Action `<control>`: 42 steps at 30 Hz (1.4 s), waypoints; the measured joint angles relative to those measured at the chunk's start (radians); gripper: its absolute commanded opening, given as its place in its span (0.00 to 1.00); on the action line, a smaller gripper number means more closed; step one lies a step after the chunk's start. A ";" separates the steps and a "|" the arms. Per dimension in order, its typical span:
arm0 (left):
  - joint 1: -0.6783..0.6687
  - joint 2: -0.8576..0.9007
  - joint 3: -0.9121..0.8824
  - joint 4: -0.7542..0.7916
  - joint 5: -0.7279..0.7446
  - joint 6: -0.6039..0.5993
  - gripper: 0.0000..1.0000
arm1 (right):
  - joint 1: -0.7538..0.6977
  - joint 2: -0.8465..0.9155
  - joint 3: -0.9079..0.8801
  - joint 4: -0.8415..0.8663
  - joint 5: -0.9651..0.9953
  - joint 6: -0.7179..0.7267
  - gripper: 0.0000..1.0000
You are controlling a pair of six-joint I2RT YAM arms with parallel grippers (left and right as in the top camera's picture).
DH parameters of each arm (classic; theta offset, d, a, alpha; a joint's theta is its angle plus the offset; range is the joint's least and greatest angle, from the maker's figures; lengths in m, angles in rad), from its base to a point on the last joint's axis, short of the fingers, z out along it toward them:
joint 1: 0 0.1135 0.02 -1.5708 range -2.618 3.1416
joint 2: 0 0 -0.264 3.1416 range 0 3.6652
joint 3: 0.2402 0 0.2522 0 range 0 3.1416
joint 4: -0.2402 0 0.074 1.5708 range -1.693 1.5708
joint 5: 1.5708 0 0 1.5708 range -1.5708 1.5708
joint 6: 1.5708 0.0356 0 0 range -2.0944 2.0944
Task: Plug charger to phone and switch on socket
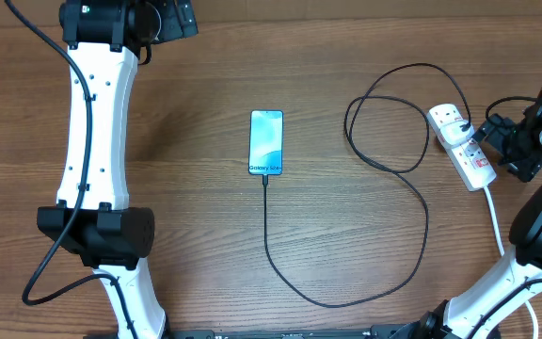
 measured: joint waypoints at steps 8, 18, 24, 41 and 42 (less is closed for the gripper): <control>0.000 0.000 0.000 0.000 0.000 0.000 1.00 | -0.002 0.000 0.000 -0.003 -0.029 -0.021 1.00; 0.000 0.000 0.000 0.000 0.000 0.000 1.00 | -0.002 0.000 0.002 -0.012 -0.040 -0.027 1.00; 0.000 0.000 0.000 0.000 0.000 0.000 1.00 | -0.003 0.000 0.006 -0.024 -0.044 -0.027 1.00; 0.000 0.000 0.000 0.000 0.000 0.000 1.00 | -0.003 0.000 0.008 -0.034 -0.046 -0.027 1.00; 0.000 0.000 0.000 0.000 0.000 0.000 1.00 | -0.003 0.000 0.008 -0.034 -0.047 -0.027 1.00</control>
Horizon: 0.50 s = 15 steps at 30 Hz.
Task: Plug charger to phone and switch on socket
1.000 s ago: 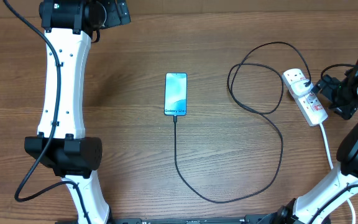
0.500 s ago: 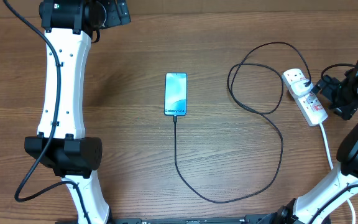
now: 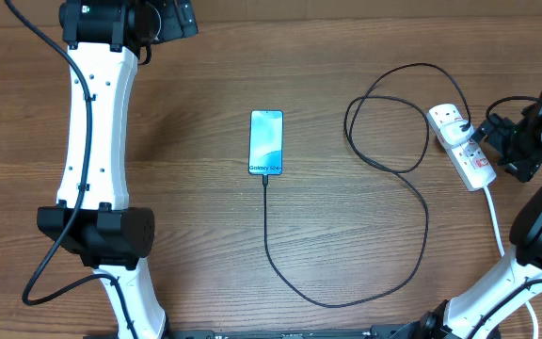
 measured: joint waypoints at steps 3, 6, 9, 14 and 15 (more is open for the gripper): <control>0.000 0.000 0.000 0.000 0.000 0.000 1.00 | 0.000 0.000 0.000 -0.002 -0.001 0.000 1.00; 0.000 0.000 0.000 0.000 0.000 0.000 1.00 | 0.000 0.000 0.000 -0.018 -0.009 -0.002 1.00; 0.000 0.000 0.000 0.000 0.000 0.000 1.00 | 0.001 0.000 0.000 -0.027 -0.014 -0.005 1.00; 0.000 0.000 0.000 0.000 0.000 0.000 1.00 | 0.001 0.000 0.000 -0.032 -0.016 -0.007 1.00; 0.000 0.000 0.000 0.000 0.000 0.000 1.00 | 0.001 0.000 0.000 -0.034 -0.016 -0.006 1.00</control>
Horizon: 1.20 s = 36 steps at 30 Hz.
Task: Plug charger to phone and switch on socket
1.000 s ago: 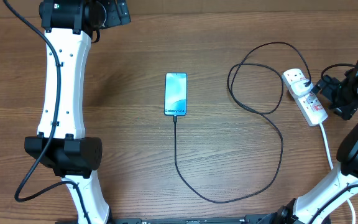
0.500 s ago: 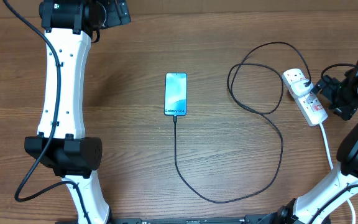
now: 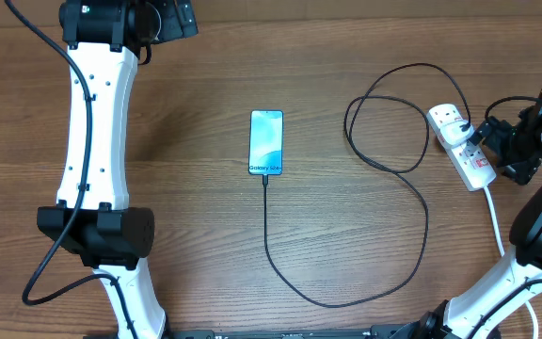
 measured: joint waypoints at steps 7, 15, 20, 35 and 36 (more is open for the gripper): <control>0.000 0.000 0.000 0.000 0.000 0.000 1.00 | 0.011 -0.032 -0.002 -0.054 0.018 0.019 1.00; 0.000 0.000 0.000 0.000 0.000 0.000 1.00 | 0.030 -0.346 -0.006 -0.121 0.041 0.053 1.00; 0.000 0.000 0.000 0.000 0.000 0.000 1.00 | 0.093 -0.536 -0.006 -0.176 0.045 0.093 1.00; 0.000 0.000 0.000 0.000 0.000 0.000 1.00 | 0.553 -0.879 -0.006 -0.387 0.251 0.182 1.00; 0.000 0.000 0.000 0.000 0.000 0.000 1.00 | 0.565 -0.893 -0.006 -0.399 0.259 0.183 1.00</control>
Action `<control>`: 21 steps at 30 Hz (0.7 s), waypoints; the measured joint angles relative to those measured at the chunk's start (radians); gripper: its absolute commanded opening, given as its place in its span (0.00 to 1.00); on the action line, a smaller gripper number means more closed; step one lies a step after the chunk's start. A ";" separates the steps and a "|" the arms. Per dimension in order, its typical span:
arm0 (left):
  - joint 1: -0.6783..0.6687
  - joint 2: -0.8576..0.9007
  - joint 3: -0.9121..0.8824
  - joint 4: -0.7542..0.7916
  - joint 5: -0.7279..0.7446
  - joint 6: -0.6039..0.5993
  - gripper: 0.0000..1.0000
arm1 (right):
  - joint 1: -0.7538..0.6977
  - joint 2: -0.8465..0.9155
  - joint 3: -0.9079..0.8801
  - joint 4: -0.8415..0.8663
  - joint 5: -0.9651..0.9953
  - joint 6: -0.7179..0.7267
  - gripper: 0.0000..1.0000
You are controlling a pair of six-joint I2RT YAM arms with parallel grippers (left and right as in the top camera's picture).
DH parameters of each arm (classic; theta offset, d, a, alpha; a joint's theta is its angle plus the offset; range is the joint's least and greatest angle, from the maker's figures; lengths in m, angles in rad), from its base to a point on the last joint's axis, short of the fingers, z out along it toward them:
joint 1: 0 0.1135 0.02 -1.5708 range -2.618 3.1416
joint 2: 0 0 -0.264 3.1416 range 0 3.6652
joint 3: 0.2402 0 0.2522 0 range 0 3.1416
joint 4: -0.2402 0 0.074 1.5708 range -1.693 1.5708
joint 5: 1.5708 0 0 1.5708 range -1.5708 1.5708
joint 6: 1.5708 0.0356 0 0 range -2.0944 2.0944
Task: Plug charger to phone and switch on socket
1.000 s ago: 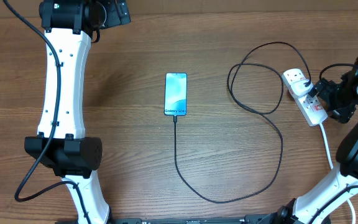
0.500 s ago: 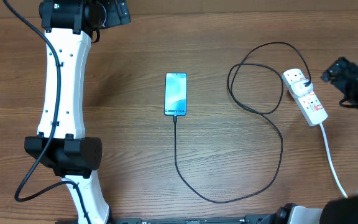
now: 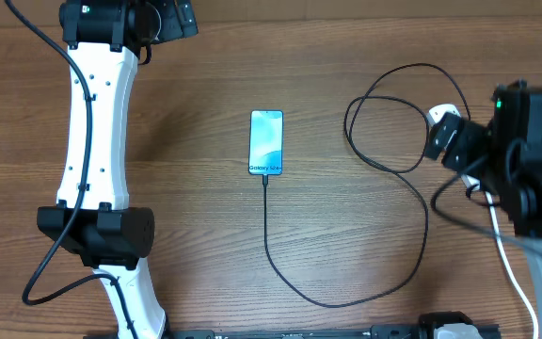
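The phone [image 3: 265,142] lies face up mid-table, its screen lit. A black charger cable [image 3: 266,226] is plugged into its near end and loops right toward the white socket strip [image 3: 438,115]. Only the far tip of the strip shows. My right arm lies across the rest of it, with my right gripper [image 3: 443,141] at the strip's left side. Its jaws are too dark to read. My left gripper [image 3: 179,19] is at the far left edge, away from everything, and its state is unclear.
The cable forms a wide loop [image 3: 384,122] left of the strip and a long bend [image 3: 412,245] toward the near edge. My left arm [image 3: 97,141] stretches along the table's left side. A white lead [image 3: 511,268] runs from the strip toward the near right.
My right arm has swung left from beside the strip's right edge and now covers most of it, the gripper at its left side. Phone, cable and left arm have not moved.
At all three earlier moments the cable was plugged into the lit phone and my right gripper stood against the right side of the socket strip, shifting only slightly. Now the right arm lies over the strip. The left arm stayed still throughout.
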 measured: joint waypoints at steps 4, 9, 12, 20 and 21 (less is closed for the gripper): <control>0.000 0.000 0.000 0.000 0.000 0.000 1.00 | 0.026 -0.059 0.000 -0.060 0.023 0.005 1.00; 0.000 0.000 0.000 0.000 0.000 0.000 1.00 | 0.026 -0.080 0.000 -0.154 0.001 0.007 1.00; 0.000 0.000 0.000 0.000 0.000 0.000 1.00 | 0.026 -0.072 0.000 -0.161 -0.013 0.007 1.00; 0.000 0.000 0.000 0.000 0.000 0.000 1.00 | 0.026 -0.047 0.000 -0.183 -0.028 0.006 1.00; 0.000 0.000 0.000 0.000 0.000 0.000 1.00 | 0.026 -0.047 0.000 -0.186 -0.028 0.006 1.00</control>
